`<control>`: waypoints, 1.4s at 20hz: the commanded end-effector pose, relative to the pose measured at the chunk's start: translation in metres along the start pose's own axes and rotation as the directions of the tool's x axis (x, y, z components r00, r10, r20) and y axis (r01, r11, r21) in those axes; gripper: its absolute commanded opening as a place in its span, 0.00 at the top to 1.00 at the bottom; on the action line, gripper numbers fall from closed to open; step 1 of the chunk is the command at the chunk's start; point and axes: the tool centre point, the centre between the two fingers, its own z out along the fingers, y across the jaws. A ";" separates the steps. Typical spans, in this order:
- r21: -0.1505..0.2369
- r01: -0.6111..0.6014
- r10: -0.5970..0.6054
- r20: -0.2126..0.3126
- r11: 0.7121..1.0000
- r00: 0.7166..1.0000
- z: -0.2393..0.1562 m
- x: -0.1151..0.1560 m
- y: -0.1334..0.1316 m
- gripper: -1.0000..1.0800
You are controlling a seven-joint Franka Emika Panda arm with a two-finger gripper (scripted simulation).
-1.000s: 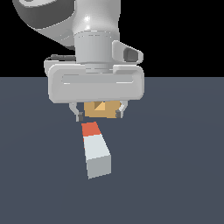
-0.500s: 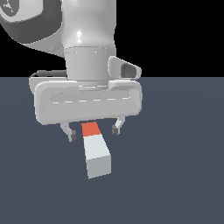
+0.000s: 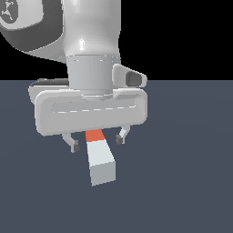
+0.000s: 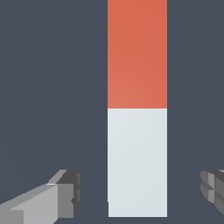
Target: Insert the peg into the horizontal hole in a box.
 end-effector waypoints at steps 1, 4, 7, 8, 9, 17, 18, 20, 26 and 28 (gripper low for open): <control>0.001 0.001 -0.001 0.000 1.000 1.000 0.007 0.000 0.000 0.04; 0.001 0.001 -0.001 0.000 1.000 1.000 0.022 0.000 -0.001 0.04; 0.000 0.002 -0.002 0.000 1.000 1.000 0.036 0.000 -0.001 0.04; 0.000 0.003 -0.003 0.000 1.000 1.000 0.039 0.000 -0.001 0.04; 0.000 0.003 -0.003 0.000 1.000 1.000 0.042 0.000 -0.001 0.04; 0.000 0.003 -0.003 0.000 1.000 1.000 0.046 -0.001 0.000 1.00; 0.000 0.003 -0.003 0.000 1.000 1.000 0.046 -0.001 0.000 1.00; 0.000 0.003 -0.003 0.000 1.000 1.000 0.046 -0.001 0.000 1.00; 0.000 0.001 -0.001 0.000 1.000 1.000 0.046 0.001 0.000 1.00; 0.000 -0.005 0.005 0.000 1.000 1.000 0.045 0.003 0.000 1.00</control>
